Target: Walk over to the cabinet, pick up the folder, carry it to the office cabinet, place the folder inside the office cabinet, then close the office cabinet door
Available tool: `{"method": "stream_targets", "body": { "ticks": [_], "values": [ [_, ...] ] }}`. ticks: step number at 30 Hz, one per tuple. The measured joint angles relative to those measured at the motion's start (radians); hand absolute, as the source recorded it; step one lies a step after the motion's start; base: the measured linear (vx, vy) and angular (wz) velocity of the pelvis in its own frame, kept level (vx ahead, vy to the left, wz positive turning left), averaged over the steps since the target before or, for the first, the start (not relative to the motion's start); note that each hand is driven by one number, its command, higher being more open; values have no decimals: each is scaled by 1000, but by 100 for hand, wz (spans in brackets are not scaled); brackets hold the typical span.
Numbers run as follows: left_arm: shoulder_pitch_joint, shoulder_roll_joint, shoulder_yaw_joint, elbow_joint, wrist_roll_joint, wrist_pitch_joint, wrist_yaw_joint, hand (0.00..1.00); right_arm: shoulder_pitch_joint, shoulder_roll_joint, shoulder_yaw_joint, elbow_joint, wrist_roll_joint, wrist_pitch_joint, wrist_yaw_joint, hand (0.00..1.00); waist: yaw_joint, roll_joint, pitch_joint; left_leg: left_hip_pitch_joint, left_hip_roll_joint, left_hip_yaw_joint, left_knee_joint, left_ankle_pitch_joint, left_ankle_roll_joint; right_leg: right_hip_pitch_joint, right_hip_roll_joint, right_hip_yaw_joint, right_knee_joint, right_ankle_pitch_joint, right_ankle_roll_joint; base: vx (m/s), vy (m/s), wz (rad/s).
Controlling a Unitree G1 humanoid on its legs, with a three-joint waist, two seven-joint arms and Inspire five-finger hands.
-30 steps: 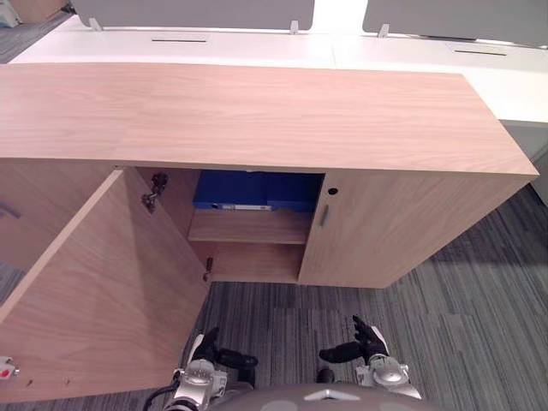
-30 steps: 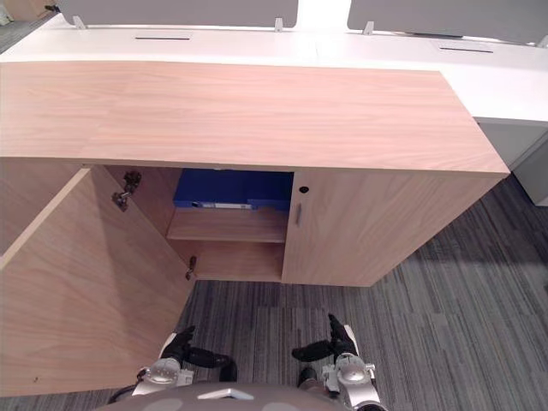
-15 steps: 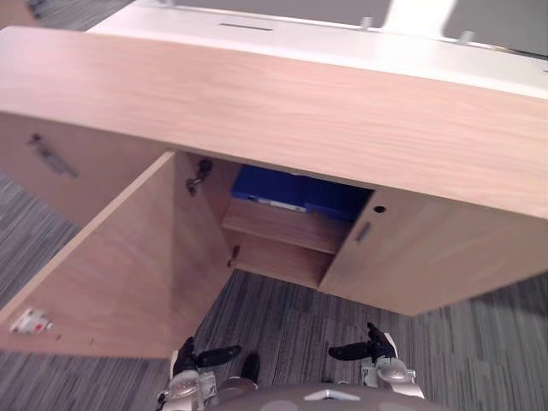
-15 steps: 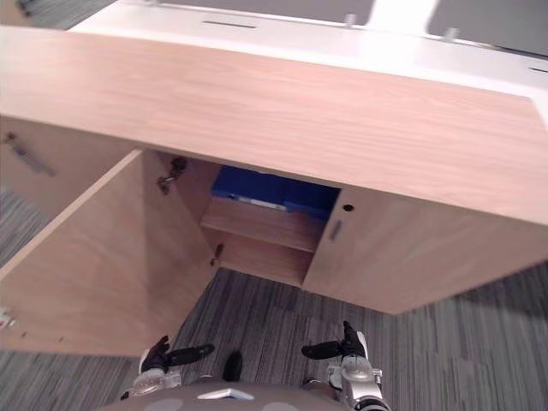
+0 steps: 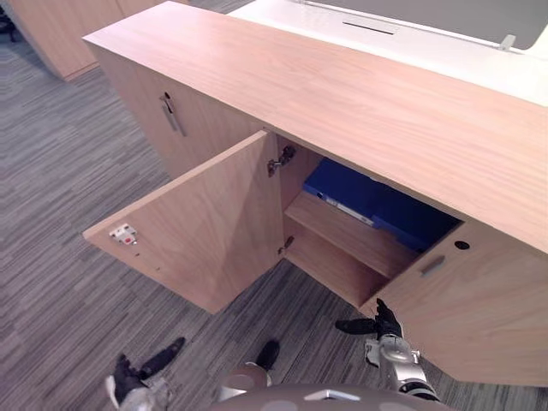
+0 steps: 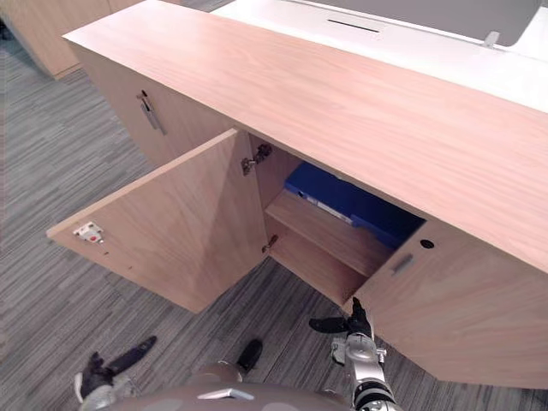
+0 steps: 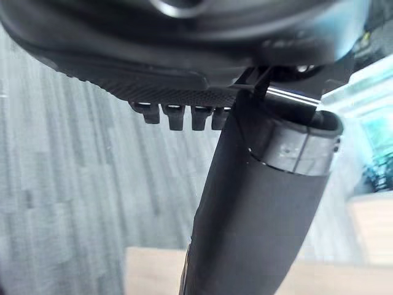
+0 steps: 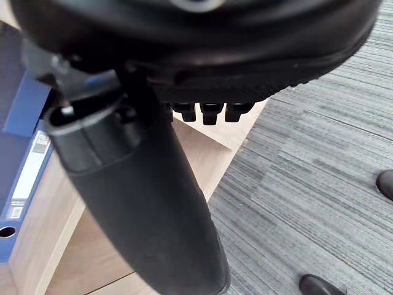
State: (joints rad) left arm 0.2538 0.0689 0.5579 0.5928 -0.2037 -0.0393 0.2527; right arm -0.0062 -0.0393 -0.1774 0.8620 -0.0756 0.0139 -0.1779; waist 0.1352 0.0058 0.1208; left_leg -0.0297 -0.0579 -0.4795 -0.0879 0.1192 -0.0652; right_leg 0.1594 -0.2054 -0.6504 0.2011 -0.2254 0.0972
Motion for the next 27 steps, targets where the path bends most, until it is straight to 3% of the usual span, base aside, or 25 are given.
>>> {"method": "stream_targets", "body": {
  "ticks": [3,6,9,19,27],
  "values": [
    [0,46,12,-149,-24,-10,16,100,2,-10,2,-22,2,-1,0,100,7,0,-1,-7,-15,-20,10,1,1,-2,-8,-5,17,-13,-3,27,-17,23],
    [-15,94,14,-264,-43,-61,24,100,4,-29,2,-22,10,-1,1,100,7,1,-1,-11,-33,-51,31,3,-1,4,-7,25,20,-20,-13,26,-24,31],
    [-42,132,27,-276,-62,-92,31,100,10,-42,2,-21,20,-1,3,100,16,6,0,18,-34,-51,31,2,-1,37,-3,37,6,-17,-10,-1,-41,3],
    [-43,183,50,-280,-64,-94,12,100,43,-45,2,-13,36,-2,24,100,19,22,2,43,15,-18,4,6,-7,40,42,93,-33,11,-14,-27,-53,-14],
    [-45,221,-32,-280,-64,-94,-61,100,46,-66,2,0,35,-2,38,100,7,39,3,48,28,1,1,7,-8,39,55,114,-40,22,-19,-3,-51,-7]
  ]
}}
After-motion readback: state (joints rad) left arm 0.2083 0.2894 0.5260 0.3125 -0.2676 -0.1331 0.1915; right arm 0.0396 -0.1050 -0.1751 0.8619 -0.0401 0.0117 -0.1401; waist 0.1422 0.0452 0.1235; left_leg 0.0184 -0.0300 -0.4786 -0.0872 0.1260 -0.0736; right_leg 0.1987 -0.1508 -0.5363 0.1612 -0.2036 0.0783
